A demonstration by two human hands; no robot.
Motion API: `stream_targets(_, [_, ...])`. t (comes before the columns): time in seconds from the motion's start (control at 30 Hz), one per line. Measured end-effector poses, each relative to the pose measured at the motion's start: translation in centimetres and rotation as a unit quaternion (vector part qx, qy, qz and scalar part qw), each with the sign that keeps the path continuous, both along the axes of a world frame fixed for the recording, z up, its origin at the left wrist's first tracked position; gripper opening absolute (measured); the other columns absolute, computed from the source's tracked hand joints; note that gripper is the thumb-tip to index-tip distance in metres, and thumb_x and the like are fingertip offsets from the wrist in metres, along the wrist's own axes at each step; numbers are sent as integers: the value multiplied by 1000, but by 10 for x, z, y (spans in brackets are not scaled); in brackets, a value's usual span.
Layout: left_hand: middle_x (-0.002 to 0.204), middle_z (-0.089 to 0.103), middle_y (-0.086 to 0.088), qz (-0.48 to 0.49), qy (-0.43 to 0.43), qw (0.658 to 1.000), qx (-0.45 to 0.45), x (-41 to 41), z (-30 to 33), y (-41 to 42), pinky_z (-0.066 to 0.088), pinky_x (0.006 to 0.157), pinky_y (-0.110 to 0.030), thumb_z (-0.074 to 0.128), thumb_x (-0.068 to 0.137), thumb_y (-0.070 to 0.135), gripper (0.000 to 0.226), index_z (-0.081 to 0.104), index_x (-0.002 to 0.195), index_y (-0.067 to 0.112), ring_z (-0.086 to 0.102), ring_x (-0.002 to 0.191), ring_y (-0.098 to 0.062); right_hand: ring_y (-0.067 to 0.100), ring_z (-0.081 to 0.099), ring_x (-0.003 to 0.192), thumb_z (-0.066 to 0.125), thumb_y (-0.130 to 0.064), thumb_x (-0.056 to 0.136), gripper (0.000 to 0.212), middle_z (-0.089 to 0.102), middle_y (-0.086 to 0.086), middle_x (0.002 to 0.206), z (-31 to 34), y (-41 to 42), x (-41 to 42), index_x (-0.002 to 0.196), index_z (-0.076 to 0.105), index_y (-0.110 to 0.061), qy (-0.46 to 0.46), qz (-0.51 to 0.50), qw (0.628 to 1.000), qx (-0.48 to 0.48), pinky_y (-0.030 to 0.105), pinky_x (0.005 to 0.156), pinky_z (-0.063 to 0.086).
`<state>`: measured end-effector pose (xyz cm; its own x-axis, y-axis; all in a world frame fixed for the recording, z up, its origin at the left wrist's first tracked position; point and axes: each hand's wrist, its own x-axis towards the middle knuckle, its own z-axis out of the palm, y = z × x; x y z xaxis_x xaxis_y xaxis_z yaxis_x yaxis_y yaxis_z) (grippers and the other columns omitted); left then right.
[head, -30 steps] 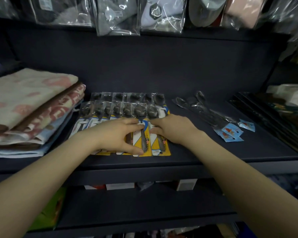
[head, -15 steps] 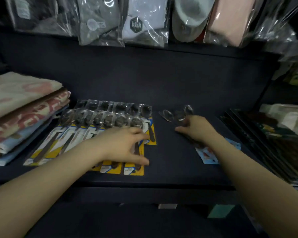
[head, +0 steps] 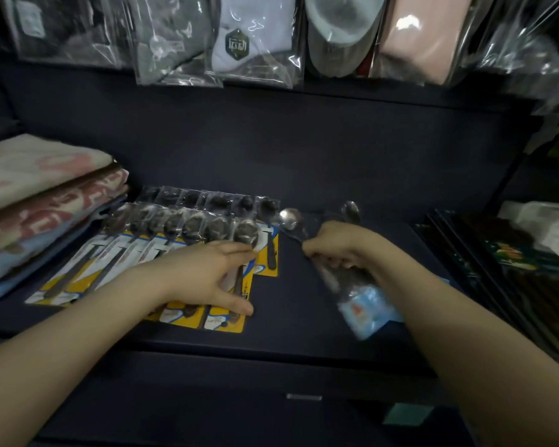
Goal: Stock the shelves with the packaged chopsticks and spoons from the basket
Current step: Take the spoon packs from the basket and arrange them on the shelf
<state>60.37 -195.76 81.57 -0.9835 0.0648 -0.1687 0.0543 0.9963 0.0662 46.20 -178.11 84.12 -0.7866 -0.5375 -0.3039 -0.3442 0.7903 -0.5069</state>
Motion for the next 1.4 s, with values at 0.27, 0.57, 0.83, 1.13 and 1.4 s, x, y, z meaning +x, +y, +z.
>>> stream_targets(0.27, [155, 7, 11, -10, 4, 1000, -8, -1, -3, -2, 23, 113, -28, 16, 36, 97, 129, 10, 146, 28, 13, 141, -9, 1, 41, 26, 49, -20, 96, 33, 53, 2, 52, -20, -18, 42, 65, 51, -8, -166, 44, 980, -104, 11, 29, 28])
stream_targets(0.57, [150, 22, 15, -57, 113, 989, 82, 0, 8, 18, 19, 105, -16, 8, 56, 90, 100, 22, 141, 39, 21, 135, -4, 37, 51, 112, 51, -40, 90, 43, 55, 18, 121, -15, 35, -11, 119, 55, -8, 319, -94, 940, 78, 40, 89, 44])
stream_targets(0.83, [120, 59, 3, -32, 185, 969, 163, -43, 26, 61, 47, 83, -23, 54, 87, 39, 45, 48, 129, 24, 58, 95, -10, 26, 55, 79, 59, -22, 86, 26, 59, 13, 88, -22, 54, -33, 66, 46, -12, 127, -135, 982, -37, 29, 65, 42])
stream_targets(1.13, [132, 53, -7, -4, 99, 987, 123, -117, 12, 121, 37, 96, -26, 47, 91, 36, 47, 39, 137, 27, 48, 120, -25, 18, 46, 54, 43, -2, 93, 21, 54, 10, 69, 3, 99, -39, 74, 49, -8, -27, -217, 944, -248, 27, 51, 41])
stream_targets(1.4, [119, 56, -11, 68, 77, 995, 3, -148, 4, 147, 44, 74, -35, 35, 88, 58, 52, 53, 119, 20, 54, 101, -28, 17, 41, 47, 41, -6, 93, 19, 53, 9, 63, -2, 109, -40, 77, 51, -7, -30, -231, 935, -268, 24, 45, 34])
